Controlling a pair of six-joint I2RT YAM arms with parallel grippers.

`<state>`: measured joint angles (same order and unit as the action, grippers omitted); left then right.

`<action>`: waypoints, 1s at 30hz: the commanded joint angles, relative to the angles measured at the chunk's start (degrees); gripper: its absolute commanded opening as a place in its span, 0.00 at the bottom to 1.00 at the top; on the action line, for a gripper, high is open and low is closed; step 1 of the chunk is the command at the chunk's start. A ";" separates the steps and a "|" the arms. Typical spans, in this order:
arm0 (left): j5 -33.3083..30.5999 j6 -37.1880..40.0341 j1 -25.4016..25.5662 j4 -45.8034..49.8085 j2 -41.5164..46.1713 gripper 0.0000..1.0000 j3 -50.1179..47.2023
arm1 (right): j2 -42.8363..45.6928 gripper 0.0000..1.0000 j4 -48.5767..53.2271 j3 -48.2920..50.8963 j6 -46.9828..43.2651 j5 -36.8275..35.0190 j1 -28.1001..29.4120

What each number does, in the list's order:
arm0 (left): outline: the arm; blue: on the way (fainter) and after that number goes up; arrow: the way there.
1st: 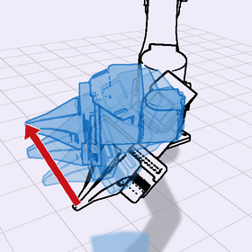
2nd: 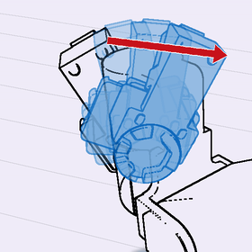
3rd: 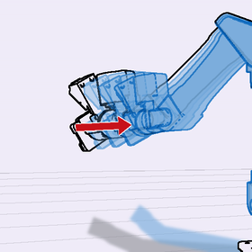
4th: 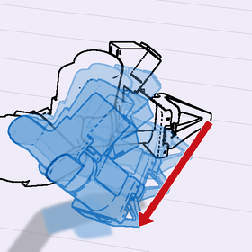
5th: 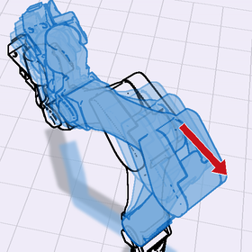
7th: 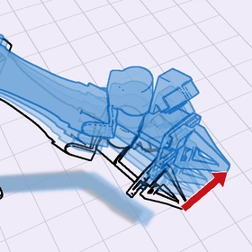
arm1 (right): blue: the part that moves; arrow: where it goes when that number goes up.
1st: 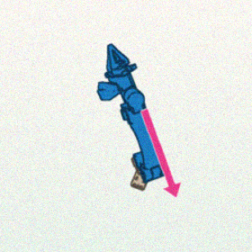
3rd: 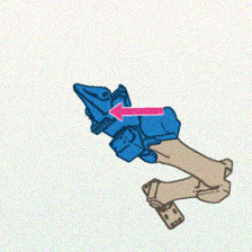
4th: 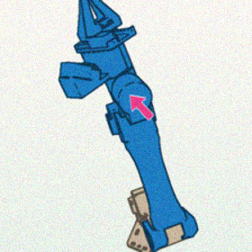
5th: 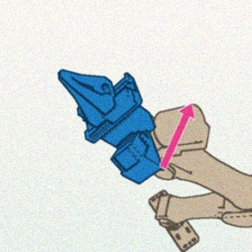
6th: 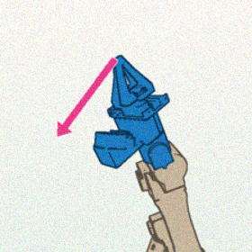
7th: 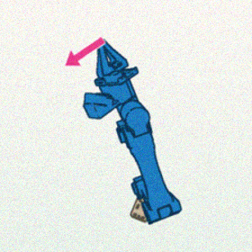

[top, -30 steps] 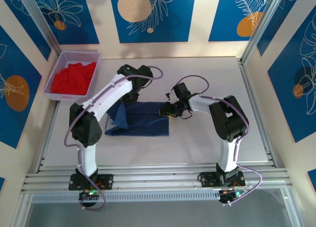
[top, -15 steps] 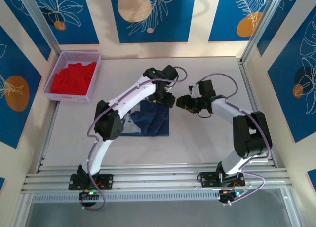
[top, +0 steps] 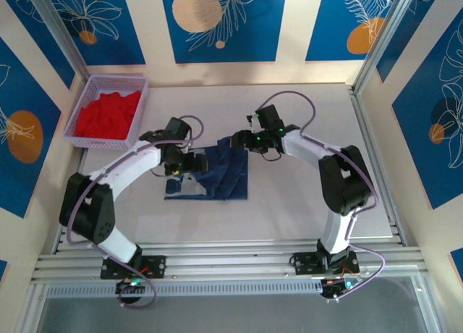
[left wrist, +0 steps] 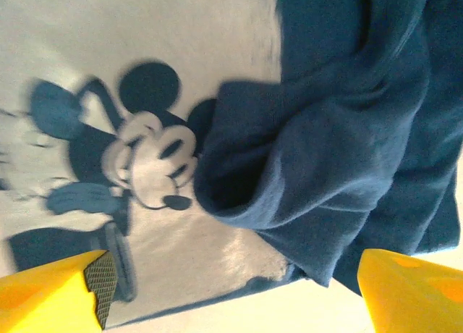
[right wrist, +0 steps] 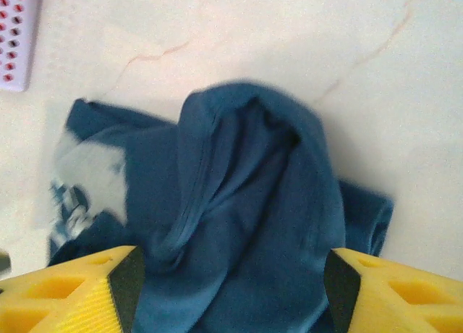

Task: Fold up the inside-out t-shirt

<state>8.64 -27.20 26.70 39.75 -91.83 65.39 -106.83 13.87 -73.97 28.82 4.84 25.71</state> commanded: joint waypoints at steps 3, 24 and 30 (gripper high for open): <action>7.34 -2.07 0.80 -11.24 -3.55 0.87 -1.51 | -8.79 0.72 6.80 -10.44 -6.49 -13.44 2.09; 13.74 -2.78 19.68 -26.77 -7.84 0.83 1.86 | -2.35 0.78 4.90 -5.46 -3.15 -0.22 -8.26; 13.31 3.37 23.67 -21.32 -6.18 0.85 5.63 | 3.77 0.77 3.84 1.34 -2.32 1.25 -11.71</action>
<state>21.50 -28.05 50.41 14.83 -99.48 69.34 -105.51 18.85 -75.13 25.06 1.87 12.32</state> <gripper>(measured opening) 0.847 0.777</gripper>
